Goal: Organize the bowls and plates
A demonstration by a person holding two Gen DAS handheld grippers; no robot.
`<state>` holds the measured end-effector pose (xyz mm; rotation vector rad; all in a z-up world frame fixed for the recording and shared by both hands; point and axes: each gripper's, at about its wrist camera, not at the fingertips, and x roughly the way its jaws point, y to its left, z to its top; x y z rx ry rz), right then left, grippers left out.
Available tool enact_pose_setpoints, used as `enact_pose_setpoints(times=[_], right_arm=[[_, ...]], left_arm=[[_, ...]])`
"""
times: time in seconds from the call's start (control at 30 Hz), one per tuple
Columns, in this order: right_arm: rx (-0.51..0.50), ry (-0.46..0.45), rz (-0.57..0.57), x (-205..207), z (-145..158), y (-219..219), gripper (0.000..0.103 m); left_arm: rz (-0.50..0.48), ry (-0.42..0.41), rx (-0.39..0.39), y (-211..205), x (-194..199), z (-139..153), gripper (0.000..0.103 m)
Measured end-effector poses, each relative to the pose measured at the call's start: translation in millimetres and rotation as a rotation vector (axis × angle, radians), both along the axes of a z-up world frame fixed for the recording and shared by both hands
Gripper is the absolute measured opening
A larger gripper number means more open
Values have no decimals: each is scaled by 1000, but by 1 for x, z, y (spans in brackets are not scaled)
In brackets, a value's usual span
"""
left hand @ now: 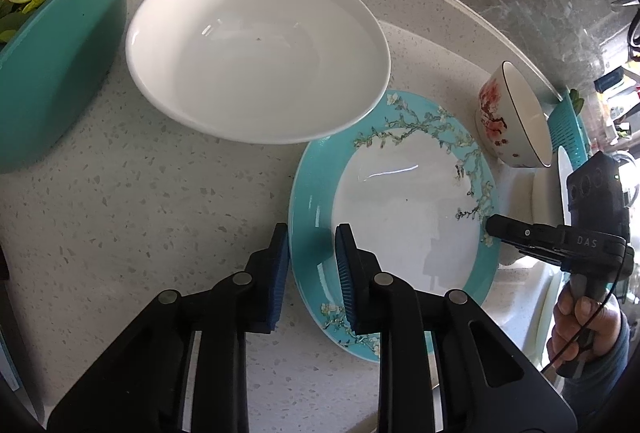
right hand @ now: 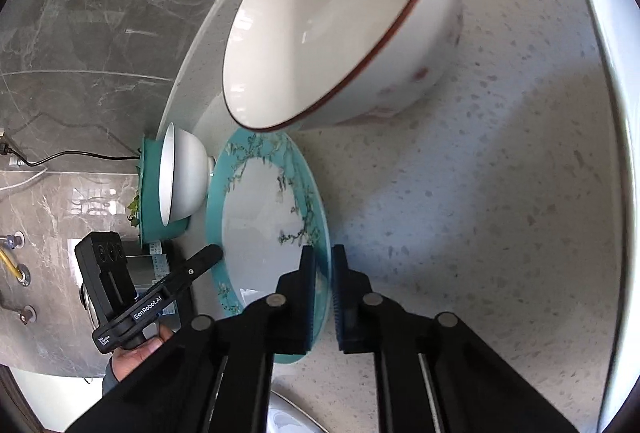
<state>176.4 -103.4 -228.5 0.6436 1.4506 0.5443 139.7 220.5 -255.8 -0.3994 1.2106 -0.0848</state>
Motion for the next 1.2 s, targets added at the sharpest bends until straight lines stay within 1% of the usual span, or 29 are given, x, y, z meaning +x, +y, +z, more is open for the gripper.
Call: enact_pose_setpoints(times=[0.13,0.2,0.27,1.2], right_arm=[[-15,-20,9,0,2,0,10],[-16,-31,12,-2,2,-1,10],[-31,-50,19,-3,5,0,11],[-68,-161,81,-14,20,17,12]], left_arm=[[7,-4,-6,1,-1,0,21],[1,-6,9,0,-2,1,17],[-9,-14,19,-2,-4,1,16],[-12,-56,35,-6,-20,5,15]])
